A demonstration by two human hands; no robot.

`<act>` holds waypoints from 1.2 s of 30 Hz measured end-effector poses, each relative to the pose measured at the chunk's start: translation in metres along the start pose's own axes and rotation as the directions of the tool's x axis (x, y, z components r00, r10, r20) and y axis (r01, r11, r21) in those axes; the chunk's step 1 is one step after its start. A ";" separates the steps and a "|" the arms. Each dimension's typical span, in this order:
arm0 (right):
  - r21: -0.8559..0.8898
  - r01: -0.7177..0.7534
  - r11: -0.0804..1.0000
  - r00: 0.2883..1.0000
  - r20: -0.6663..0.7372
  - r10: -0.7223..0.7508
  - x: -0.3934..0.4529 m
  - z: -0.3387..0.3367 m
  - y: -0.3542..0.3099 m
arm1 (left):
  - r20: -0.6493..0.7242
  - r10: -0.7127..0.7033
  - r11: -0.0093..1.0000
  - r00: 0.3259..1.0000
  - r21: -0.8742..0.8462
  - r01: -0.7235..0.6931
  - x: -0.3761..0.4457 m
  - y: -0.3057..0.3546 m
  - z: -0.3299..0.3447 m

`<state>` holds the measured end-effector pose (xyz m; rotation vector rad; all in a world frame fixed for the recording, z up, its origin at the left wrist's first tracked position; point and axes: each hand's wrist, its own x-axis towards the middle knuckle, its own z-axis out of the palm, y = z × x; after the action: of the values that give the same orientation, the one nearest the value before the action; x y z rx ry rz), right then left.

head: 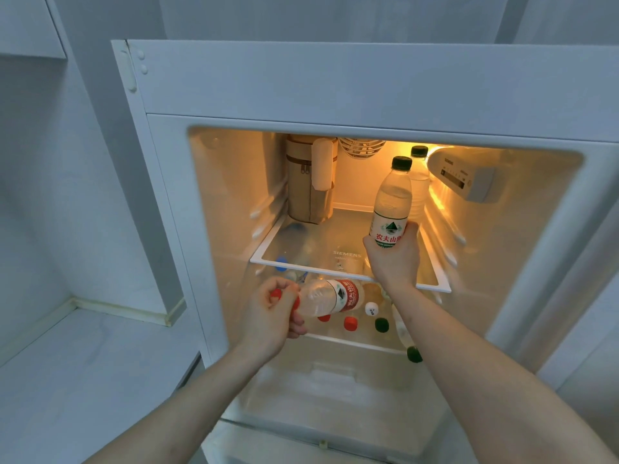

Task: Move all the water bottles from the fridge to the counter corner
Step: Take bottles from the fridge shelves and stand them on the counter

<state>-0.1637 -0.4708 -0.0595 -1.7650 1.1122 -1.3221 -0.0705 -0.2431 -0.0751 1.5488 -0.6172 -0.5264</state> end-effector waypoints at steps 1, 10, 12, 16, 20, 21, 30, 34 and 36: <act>0.018 -0.006 1.000 1.000 0.003 0.006 0.001 -0.002 -0.001 | 0.000 0.008 1.000 1.000 0.022 -0.008 -0.002 0.007 -0.007; 0.382 -0.089 0.920 0.996 0.012 0.091 -0.075 0.017 -0.046 | 0.077 0.006 0.932 0.997 0.362 -0.034 -0.048 0.066 -0.086; 0.408 -0.070 0.911 0.996 0.085 0.038 -0.106 0.020 -0.059 | 0.120 0.027 0.879 0.992 0.469 -0.081 -0.064 0.068 -0.108; 0.472 -0.064 0.879 0.958 0.275 -0.077 -0.177 0.020 -0.091 | 0.192 0.048 0.738 0.980 0.655 -0.164 -0.105 0.062 -0.149; 0.479 -0.120 0.870 0.811 0.553 -0.192 -0.240 0.013 -0.114 | 0.135 0.052 0.664 0.989 0.736 -0.135 -0.150 0.053 -0.189; 0.460 -0.123 0.880 0.761 0.612 -0.214 -0.255 0.015 -0.116 | 0.111 0.047 0.666 0.993 0.737 -0.114 -0.161 0.049 -0.202; 0.324 -0.189 0.927 0.430 0.876 -0.219 -0.388 0.043 -0.157 | -0.144 0.017 0.681 0.989 0.727 0.094 -0.287 0.019 -0.311; 0.324 -0.111 0.940 0.226 0.929 -0.294 -0.435 0.065 -0.180 | -0.341 0.039 0.660 0.939 0.715 0.233 -0.349 0.019 -0.345; 0.344 -0.085 0.935 0.133 0.934 -0.332 -0.452 0.073 -0.189 | -0.438 0.062 0.648 0.897 0.701 0.298 -0.374 0.020 -0.356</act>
<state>-0.1060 0.0201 -0.0955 -1.8879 -0.0927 -0.0615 -0.1162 0.2707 -0.0425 2.4432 -0.3919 0.0345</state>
